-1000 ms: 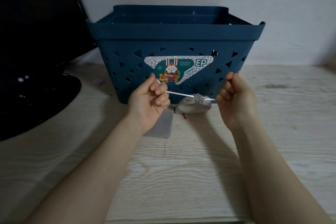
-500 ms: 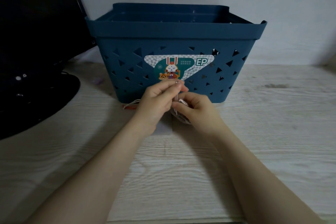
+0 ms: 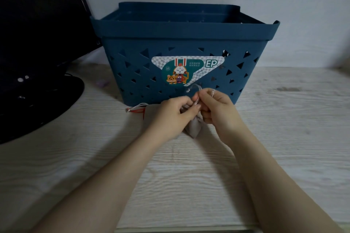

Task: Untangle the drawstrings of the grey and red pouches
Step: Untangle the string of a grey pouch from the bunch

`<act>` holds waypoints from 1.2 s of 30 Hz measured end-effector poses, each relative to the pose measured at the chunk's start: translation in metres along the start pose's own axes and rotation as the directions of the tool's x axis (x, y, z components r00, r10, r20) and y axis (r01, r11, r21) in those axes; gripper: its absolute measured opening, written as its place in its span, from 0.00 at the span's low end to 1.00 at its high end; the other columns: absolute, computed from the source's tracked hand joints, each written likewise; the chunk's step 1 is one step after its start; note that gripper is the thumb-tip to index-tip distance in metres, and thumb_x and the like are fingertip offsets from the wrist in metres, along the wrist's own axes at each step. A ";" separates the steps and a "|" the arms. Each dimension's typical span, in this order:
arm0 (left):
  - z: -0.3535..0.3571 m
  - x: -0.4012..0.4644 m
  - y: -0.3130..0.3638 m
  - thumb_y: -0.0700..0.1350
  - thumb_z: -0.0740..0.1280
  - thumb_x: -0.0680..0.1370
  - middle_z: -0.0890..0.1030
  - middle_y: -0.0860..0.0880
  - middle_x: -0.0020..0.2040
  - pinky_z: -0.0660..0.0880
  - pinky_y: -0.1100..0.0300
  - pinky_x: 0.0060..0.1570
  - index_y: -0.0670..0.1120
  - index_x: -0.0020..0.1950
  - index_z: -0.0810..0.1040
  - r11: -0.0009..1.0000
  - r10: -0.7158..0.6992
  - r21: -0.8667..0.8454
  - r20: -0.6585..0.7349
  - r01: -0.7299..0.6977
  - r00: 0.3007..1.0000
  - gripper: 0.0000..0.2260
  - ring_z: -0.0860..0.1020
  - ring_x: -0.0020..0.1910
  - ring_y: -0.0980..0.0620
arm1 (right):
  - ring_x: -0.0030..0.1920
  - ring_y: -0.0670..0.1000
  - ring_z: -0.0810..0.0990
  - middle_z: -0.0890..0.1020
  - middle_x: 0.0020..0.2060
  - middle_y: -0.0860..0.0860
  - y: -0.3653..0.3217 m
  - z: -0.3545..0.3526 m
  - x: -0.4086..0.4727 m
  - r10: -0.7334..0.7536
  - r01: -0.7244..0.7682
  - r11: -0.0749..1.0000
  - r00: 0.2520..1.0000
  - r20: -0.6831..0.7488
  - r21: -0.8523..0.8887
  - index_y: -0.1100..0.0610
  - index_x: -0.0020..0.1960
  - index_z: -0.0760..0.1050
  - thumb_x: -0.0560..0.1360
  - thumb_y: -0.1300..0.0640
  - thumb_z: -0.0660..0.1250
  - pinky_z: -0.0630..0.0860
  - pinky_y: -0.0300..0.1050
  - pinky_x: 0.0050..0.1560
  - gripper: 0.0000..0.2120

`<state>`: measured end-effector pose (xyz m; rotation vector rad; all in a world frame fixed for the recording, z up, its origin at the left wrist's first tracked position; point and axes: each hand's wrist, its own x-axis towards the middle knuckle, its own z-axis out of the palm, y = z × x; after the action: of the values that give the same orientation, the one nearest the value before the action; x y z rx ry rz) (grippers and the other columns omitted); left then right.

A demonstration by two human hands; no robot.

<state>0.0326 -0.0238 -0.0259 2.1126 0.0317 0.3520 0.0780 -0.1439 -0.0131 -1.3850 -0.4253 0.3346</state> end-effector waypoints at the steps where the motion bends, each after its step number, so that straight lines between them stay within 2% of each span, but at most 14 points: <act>1: -0.001 -0.001 0.002 0.45 0.65 0.77 0.74 0.55 0.26 0.65 0.69 0.30 0.47 0.33 0.76 0.999 0.010 0.035 -0.025 -0.009 1.000 0.12 0.71 0.27 0.62 | 0.19 0.40 0.60 0.66 0.19 0.43 0.001 -0.001 0.001 0.000 0.000 1.000 1.000 -0.018 -0.014 0.60 0.39 0.72 0.81 0.61 0.54 0.59 0.30 0.20 0.15; 3: -0.001 -0.001 0.004 0.45 0.63 0.78 0.71 0.54 0.24 0.62 0.67 0.26 0.42 0.36 0.78 1.000 -0.017 0.008 -0.043 0.018 0.999 0.13 0.68 0.23 0.60 | 0.20 0.40 0.60 0.66 0.21 0.45 0.004 -0.001 0.002 -0.004 0.003 0.999 0.999 -0.046 -0.037 0.61 0.42 0.74 0.82 0.59 0.53 0.59 0.31 0.21 0.15; 7: -0.002 0.001 0.008 0.41 0.61 0.79 0.67 0.42 0.32 0.56 0.66 0.20 0.40 0.40 0.77 0.890 -0.243 -0.389 0.041 0.239 0.969 0.10 0.61 0.19 0.57 | 0.21 0.43 0.59 0.65 0.22 0.48 0.007 -0.003 0.005 -0.036 0.024 0.989 0.996 -0.080 -0.143 0.60 0.39 0.76 0.82 0.54 0.53 0.56 0.35 0.23 0.20; 9: -0.004 0.002 0.010 0.41 0.60 0.79 0.68 0.46 0.31 0.53 0.67 0.19 0.42 0.40 0.76 0.740 -0.326 -0.572 0.156 0.354 0.932 0.10 0.60 0.19 0.58 | 0.22 0.45 0.60 0.65 0.21 0.49 0.007 -0.004 0.005 -0.056 0.033 0.979 0.992 -0.110 -0.200 0.60 0.38 0.76 0.82 0.52 0.53 0.57 0.38 0.24 0.21; 13: -0.008 0.003 0.009 0.45 0.56 0.80 0.75 0.51 0.30 0.52 0.71 0.17 0.44 0.37 0.71 0.273 -0.362 -0.824 0.390 0.496 0.847 0.13 0.63 0.18 0.60 | 0.22 0.46 0.61 0.66 0.24 0.52 0.003 -0.005 0.002 -0.037 0.020 0.995 0.983 -0.180 -0.095 0.60 0.36 0.73 0.82 0.51 0.51 0.57 0.39 0.24 0.22; 15: -0.010 0.004 0.007 0.46 0.56 0.79 0.75 0.51 0.29 0.51 0.71 0.16 0.46 0.35 0.68 0.197 -0.333 -0.847 0.416 0.494 0.846 0.14 0.61 0.17 0.61 | 0.23 0.46 0.63 0.68 0.24 0.52 0.000 -0.005 0.002 -0.035 0.030 0.999 0.980 -0.197 -0.027 0.60 0.35 0.71 0.82 0.52 0.51 0.60 0.40 0.26 0.22; 17: -0.012 0.006 0.005 0.45 0.54 0.79 0.71 0.51 0.28 0.50 0.70 0.15 0.47 0.32 0.64 0.309 -0.330 -0.804 0.409 0.507 0.851 0.15 0.58 0.16 0.60 | 0.25 0.47 0.69 0.72 0.24 0.50 -0.001 -0.006 0.002 -0.088 0.099 0.994 0.976 -0.200 0.045 0.60 0.33 0.69 0.82 0.53 0.51 0.67 0.43 0.30 0.22; 18: -0.010 0.007 0.003 0.43 0.54 0.79 0.69 0.51 0.27 0.50 0.69 0.15 0.47 0.31 0.63 0.459 -0.343 -0.734 0.373 0.500 0.862 0.15 0.57 0.16 0.60 | 0.28 0.48 0.73 0.75 0.25 0.50 0.000 -0.006 0.002 -0.134 0.152 0.985 0.973 -0.189 0.083 0.59 0.33 0.68 0.82 0.53 0.51 0.71 0.44 0.34 0.22; 20: -0.004 0.006 0.001 0.39 0.55 0.78 0.66 0.50 0.26 0.53 0.66 0.18 0.46 0.30 0.63 0.800 -0.329 -0.443 0.241 0.405 0.913 0.16 0.58 0.18 0.57 | 0.37 0.50 0.78 0.79 0.31 0.50 0.002 -0.005 0.002 -0.242 0.253 0.965 0.960 -0.144 0.063 0.58 0.33 0.70 0.81 0.52 0.51 0.74 0.45 0.47 0.21; 22: 0.001 0.005 -0.002 0.37 0.58 0.77 0.66 0.52 0.22 0.55 0.63 0.24 0.45 0.27 0.63 0.954 -0.220 -0.166 0.169 0.248 0.961 0.18 0.61 0.19 0.57 | 0.43 0.49 0.79 0.81 0.36 0.52 0.006 -0.001 0.001 -0.291 0.291 0.957 0.955 -0.059 -0.004 0.59 0.34 0.71 0.82 0.53 0.49 0.73 0.41 0.52 0.22; 26: 0.000 0.000 -0.002 0.48 0.59 0.69 0.68 0.49 0.24 0.61 0.55 0.30 0.47 0.25 0.63 0.979 0.022 0.187 0.285 -0.078 0.958 0.13 0.66 0.26 0.54 | 0.45 0.45 0.79 0.82 0.41 0.57 0.010 0.008 -0.003 -0.287 0.289 0.953 0.957 0.037 -0.088 0.60 0.33 0.69 0.82 0.55 0.47 0.72 0.34 0.52 0.23; 30: 0.002 0.001 -0.002 0.47 0.59 0.79 0.74 0.43 0.31 0.64 0.55 0.33 0.41 0.33 0.72 0.927 0.053 0.341 0.294 -0.157 0.954 0.16 0.71 0.30 0.48 | 0.48 0.44 0.79 0.82 0.43 0.55 0.009 0.010 -0.005 -0.250 0.270 0.951 0.958 0.141 -0.152 0.61 0.37 0.72 0.82 0.54 0.48 0.70 0.29 0.51 0.22; 33: 0.001 0.000 0.000 0.46 0.55 0.81 0.72 0.47 0.26 0.67 0.63 0.24 0.43 0.38 0.74 0.980 -0.067 0.200 0.233 0.020 0.970 0.16 0.71 0.21 0.55 | 0.45 0.54 0.80 0.81 0.44 0.51 0.009 0.009 -0.007 -0.185 0.227 0.936 0.967 0.174 -0.268 0.58 0.50 0.75 0.79 0.48 0.56 0.76 0.41 0.46 0.15; 36: 0.002 0.005 -0.005 0.45 0.54 0.82 0.73 0.42 0.29 0.62 0.66 0.18 0.40 0.41 0.74 0.987 -0.142 -0.051 0.153 0.151 0.978 0.15 0.71 0.17 0.54 | 0.38 0.47 0.78 0.79 0.37 0.46 0.008 0.004 -0.005 -0.237 0.256 0.800 0.966 0.105 -0.543 0.55 0.48 0.74 0.78 0.51 0.60 0.73 0.37 0.40 0.09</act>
<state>0.0383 -0.0221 -0.0299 2.0555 0.0875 0.1057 0.0715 -0.1414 -0.0208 -1.8665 -0.7656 0.0068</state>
